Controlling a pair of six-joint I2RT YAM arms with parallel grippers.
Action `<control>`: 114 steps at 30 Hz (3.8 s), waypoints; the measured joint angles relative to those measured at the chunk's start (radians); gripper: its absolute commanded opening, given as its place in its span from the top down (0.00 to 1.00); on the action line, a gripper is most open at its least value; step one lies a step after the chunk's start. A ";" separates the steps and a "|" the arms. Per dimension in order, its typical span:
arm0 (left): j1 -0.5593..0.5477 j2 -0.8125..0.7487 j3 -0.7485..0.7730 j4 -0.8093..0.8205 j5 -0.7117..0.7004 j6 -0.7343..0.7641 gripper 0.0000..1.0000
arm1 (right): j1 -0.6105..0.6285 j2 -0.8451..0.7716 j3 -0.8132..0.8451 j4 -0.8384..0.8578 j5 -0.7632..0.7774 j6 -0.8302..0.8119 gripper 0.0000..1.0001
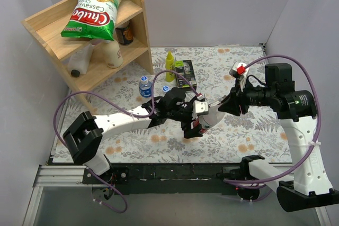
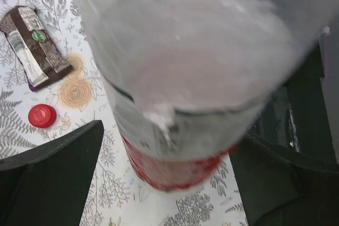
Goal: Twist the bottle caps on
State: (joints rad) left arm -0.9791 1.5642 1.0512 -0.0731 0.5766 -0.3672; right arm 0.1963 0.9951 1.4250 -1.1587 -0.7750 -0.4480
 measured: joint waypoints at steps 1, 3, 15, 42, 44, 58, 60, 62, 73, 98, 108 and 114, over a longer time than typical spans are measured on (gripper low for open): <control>-0.005 0.011 0.005 0.019 -0.009 -0.008 0.02 | 0.000 0.002 0.000 0.001 -0.007 0.013 0.99; -0.013 0.033 0.014 0.052 -0.023 -0.021 0.02 | -0.001 0.008 0.000 0.008 -0.018 0.040 0.99; -0.037 0.065 0.020 0.114 -0.095 -0.073 0.38 | -0.025 0.049 -0.016 0.077 -0.021 0.130 0.99; 0.325 -0.056 0.380 -0.157 0.068 0.040 1.00 | -0.026 0.301 0.214 0.380 0.130 -0.042 0.25; 0.364 -0.087 0.403 -0.191 0.045 0.071 1.00 | -0.026 0.378 0.190 0.377 0.116 -0.156 0.30; 0.488 -0.159 0.424 -0.319 -0.117 0.197 1.00 | 0.101 0.706 -0.202 0.394 0.229 -0.763 0.30; 0.487 -0.159 0.424 -0.320 -0.117 0.196 1.00 | 0.108 0.722 -0.202 0.423 0.237 -0.774 0.30; 0.486 -0.159 0.420 -0.316 -0.115 0.192 1.00 | 0.116 0.748 -0.202 0.448 0.253 -0.779 0.31; 0.488 -0.160 0.394 -0.323 -0.106 0.171 1.00 | 0.159 0.805 -0.212 0.516 0.298 -0.790 0.41; 0.519 -0.166 0.361 -0.320 -0.106 0.169 1.00 | 0.181 0.846 -0.235 0.534 0.326 -0.880 0.47; 0.519 -0.170 0.329 -0.327 -0.106 0.171 1.00 | 0.186 0.846 -0.239 0.534 0.312 -0.903 0.67; 0.520 -0.182 0.316 -0.338 -0.108 0.198 1.00 | 0.186 0.846 -0.240 0.519 0.296 -0.917 0.80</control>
State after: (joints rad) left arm -0.4595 1.3819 1.3674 -0.4114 0.4690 -0.1696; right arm 0.3820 1.8412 1.1851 -0.6399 -0.4793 -1.3647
